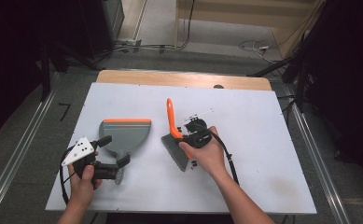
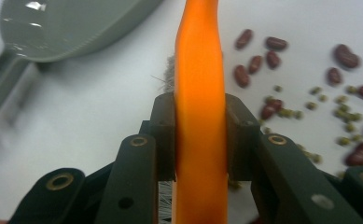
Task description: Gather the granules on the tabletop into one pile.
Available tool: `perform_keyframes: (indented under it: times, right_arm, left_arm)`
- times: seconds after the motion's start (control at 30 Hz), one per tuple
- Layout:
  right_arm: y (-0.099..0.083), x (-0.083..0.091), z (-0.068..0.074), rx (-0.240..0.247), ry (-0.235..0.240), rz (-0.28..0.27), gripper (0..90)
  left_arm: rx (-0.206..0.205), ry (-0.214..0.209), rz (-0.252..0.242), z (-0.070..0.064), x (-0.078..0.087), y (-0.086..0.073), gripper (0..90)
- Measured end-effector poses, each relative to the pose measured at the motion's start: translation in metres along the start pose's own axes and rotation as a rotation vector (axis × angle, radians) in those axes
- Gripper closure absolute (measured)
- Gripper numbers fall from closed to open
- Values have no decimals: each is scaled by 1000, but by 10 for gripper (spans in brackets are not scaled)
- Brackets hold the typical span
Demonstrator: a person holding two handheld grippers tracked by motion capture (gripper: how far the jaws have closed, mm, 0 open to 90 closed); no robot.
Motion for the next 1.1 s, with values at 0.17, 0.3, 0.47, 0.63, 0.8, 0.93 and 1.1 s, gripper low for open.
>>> perform_keyframes:
  times: [0.17, 0.3, 0.47, 0.63, 0.8, 0.93, 1.1]
  right_arm:
    - [-3, 7, -18, -32, -10, 7, 676]
    - [-4, 16, -32, -49, -37, 8, 676]
    - [-6, 27, -50, -80, -70, -6, 676]
    - [-9, 33, -60, -124, -60, -21, 677]
    - [-3, 38, -50, -161, -1, -56, 686]
    - [12, 35, -34, -154, 13, -81, 687]
    - [30, 16, -17, -157, 24, -96, 689]
  left_arm:
    - [0, 9, -11, 2, 2, 1, 0]
    - [-3, 12, -15, 3, 3, 2, 0]
    - [-8, 11, -15, 3, 2, 1, 0]
    - [-3, 15, -15, 5, 4, 1, 0]
    - [-1, 16, -12, 5, 2, 0, 0]
    - [-4, 18, -11, 5, 2, 1, 0]
    - [0, 20, -12, 6, 3, 1, 0]
Point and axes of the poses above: each handheld gripper's, and its own axes: x roughly backward along the jaws, y roughly out of its top, z roughly to its left, the point moved 8 cm from there along -x, roughly forward along the jaws, and after that the axes turned 12 degrees about -z, right-handed, at the moved point
